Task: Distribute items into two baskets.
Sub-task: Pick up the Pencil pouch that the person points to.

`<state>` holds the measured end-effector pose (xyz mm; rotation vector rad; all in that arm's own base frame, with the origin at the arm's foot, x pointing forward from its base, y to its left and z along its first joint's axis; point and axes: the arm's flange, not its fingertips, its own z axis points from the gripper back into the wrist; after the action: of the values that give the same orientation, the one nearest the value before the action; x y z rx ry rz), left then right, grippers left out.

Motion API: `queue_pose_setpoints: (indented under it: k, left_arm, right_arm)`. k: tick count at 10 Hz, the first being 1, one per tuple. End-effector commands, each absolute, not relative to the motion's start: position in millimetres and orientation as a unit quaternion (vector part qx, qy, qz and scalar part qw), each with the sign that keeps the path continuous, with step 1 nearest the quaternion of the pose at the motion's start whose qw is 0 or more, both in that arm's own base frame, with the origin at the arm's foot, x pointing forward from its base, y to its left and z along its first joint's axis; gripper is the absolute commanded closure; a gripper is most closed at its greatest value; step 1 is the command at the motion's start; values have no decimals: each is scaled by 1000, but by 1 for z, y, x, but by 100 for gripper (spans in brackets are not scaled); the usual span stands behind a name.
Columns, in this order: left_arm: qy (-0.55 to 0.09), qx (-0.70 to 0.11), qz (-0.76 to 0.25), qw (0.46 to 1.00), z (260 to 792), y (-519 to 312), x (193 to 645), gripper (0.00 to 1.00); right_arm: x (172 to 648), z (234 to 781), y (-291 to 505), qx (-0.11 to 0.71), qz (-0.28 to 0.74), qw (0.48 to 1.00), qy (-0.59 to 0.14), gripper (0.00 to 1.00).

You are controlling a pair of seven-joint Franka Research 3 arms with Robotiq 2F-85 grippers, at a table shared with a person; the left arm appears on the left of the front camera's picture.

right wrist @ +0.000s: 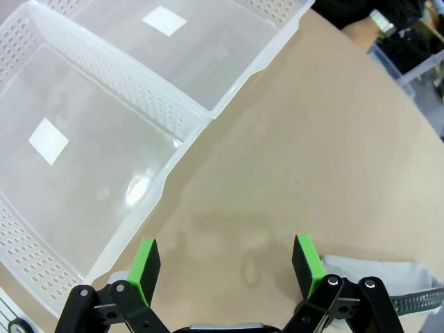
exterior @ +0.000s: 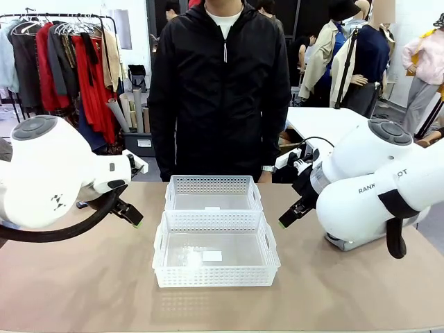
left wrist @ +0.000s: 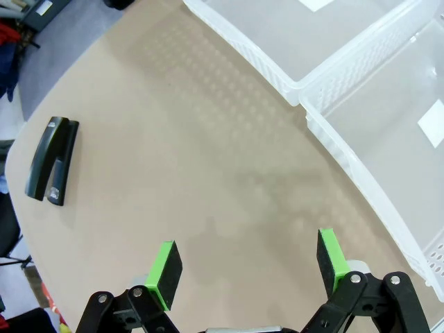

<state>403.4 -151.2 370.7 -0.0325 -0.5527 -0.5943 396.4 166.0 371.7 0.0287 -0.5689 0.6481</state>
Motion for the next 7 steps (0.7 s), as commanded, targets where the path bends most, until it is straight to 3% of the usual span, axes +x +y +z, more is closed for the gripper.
queue_pose_setpoints:
  k: [1, 3, 7]
  left_arm:
    - [-268, -35, -279, 922, 384, -146, 407, 0]
    - [-248, -41, -262, 932, 408, -124, 413, 0]
    - [-199, -144, -261, 934, 447, -61, 421, 0]
  right_arm:
    - [393, 385, 148, 40, 300, 912, -278, 0]
    - [395, 405, 129, 80, 291, 905, -300, 0]
    - [373, 446, 73, 144, 261, 906, -302, 0]
